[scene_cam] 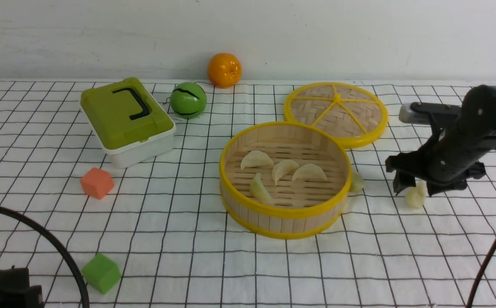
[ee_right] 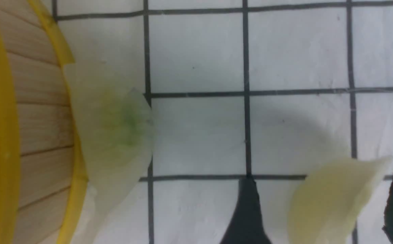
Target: Put the dumplings into the steamer on the table with the white tablecloth.
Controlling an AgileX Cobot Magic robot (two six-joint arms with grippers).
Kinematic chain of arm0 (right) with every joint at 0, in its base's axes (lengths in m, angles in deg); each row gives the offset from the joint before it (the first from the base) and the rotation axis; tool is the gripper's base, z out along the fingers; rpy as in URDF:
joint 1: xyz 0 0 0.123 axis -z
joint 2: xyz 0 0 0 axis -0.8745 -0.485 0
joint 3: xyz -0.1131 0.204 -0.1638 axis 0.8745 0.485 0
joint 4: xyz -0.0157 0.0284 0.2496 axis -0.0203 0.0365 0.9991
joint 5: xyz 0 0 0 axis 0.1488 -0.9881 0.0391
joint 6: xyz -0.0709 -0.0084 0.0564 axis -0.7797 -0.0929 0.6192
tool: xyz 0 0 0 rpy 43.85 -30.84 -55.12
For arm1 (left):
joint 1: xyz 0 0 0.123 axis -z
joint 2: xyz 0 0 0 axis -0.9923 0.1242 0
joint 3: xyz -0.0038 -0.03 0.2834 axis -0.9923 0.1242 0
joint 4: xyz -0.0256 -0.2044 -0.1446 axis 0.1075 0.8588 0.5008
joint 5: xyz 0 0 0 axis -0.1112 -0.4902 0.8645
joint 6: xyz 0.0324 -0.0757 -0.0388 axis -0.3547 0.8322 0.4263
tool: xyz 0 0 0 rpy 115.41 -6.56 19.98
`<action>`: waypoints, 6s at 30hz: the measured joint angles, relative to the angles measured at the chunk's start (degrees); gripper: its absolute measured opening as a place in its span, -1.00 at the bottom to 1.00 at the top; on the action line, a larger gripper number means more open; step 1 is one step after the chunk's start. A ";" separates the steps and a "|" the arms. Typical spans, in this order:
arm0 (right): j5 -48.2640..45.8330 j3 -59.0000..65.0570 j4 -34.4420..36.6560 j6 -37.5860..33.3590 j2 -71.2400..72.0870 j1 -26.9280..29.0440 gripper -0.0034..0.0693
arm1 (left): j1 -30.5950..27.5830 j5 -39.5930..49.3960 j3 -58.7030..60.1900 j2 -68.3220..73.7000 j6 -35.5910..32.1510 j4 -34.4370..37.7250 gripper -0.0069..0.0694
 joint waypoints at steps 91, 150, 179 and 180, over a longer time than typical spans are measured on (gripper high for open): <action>5.42 -0.06 29.88 -53.72 -1.71 -1.92 0.61 | 0.00 -1.22 0.00 0.00 0.00 -0.59 -0.71; -0.23 -0.06 44.27 -43.38 4.34 -13.50 -0.24 | 0.00 -0.73 0.57 0.00 0.00 -0.42 -0.62; 4.47 -0.06 46.59 -43.66 -0.24 -13.83 0.53 | 0.00 0.28 0.57 0.00 0.00 -0.04 -0.58; 4.62 -0.06 46.37 -43.66 -0.08 -13.83 0.53 | 0.00 0.28 0.57 0.00 0.00 -0.04 -0.58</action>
